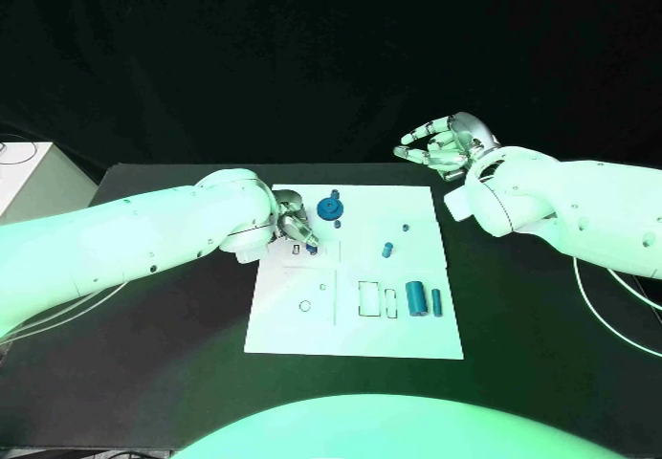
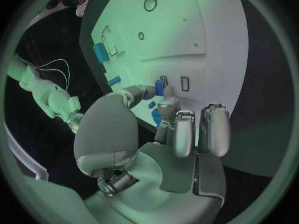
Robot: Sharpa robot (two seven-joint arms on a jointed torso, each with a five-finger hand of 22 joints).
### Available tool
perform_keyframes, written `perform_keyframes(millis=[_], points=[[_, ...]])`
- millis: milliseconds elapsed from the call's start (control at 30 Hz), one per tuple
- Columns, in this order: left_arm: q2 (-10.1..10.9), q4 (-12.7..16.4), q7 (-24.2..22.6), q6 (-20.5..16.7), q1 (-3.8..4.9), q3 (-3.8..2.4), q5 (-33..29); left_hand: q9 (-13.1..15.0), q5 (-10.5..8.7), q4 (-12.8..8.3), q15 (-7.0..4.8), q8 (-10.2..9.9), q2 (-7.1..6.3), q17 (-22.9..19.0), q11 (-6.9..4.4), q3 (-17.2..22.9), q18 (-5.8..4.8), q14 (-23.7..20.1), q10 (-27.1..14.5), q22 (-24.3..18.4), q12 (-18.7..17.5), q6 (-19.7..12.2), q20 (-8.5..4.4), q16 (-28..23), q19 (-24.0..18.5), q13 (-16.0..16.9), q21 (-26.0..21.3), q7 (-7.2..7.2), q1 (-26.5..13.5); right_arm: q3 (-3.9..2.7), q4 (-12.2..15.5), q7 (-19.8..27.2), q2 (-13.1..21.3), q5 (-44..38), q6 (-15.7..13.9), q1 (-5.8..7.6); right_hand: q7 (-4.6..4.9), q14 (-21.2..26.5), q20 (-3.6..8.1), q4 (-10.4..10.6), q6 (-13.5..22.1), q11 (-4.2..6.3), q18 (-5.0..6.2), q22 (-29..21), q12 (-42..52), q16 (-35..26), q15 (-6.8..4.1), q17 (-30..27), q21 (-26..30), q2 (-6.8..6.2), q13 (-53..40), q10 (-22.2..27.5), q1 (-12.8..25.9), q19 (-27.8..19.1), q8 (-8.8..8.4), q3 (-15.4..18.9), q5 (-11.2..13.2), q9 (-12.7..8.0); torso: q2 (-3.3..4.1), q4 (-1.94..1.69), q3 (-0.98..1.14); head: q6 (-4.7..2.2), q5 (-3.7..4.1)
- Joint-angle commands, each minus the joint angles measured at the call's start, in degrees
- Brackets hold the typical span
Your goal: Assemble the parts on the task board
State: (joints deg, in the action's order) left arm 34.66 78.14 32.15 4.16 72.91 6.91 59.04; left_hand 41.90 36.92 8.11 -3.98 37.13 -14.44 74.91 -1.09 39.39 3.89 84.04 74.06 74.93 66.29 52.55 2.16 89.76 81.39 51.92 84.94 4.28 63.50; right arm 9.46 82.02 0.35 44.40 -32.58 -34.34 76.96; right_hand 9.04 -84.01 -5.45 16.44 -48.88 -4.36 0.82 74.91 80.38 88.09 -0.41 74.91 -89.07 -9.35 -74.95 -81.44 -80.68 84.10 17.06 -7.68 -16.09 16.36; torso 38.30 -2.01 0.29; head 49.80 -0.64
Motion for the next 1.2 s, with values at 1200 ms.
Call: perform_keyframes(millis=[1200], points=[[-0.6, -0.5, 0.5, 3.3, -0.32, 0.0, 0.1, 2.2, 0.14, -10.2, -0.42, 0.1, 0.73, 15.1, -0.12, 9.8, -0.89, 6.0, 0.3, 1.8, 0.1, 1.6, -0.05, 0.2, 0.4, 0.0, 0.3, -1.06, 0.3, 0.01, 0.0, 0.2, 0.0, -0.4, 0.7, -0.08, 0.15, -4.5, -0.38, 0.0, 0.4, 0.01, -0.47, 14.2, -0.3, -0.4, 0.42, 9.0, 0.3, -0.07, -5.9, 0.4, 0.5, 5.3, 0.28, -0.4, 0.4, -0.1, 0.05, 0.05, 0.05, 0.2, 0.15]])
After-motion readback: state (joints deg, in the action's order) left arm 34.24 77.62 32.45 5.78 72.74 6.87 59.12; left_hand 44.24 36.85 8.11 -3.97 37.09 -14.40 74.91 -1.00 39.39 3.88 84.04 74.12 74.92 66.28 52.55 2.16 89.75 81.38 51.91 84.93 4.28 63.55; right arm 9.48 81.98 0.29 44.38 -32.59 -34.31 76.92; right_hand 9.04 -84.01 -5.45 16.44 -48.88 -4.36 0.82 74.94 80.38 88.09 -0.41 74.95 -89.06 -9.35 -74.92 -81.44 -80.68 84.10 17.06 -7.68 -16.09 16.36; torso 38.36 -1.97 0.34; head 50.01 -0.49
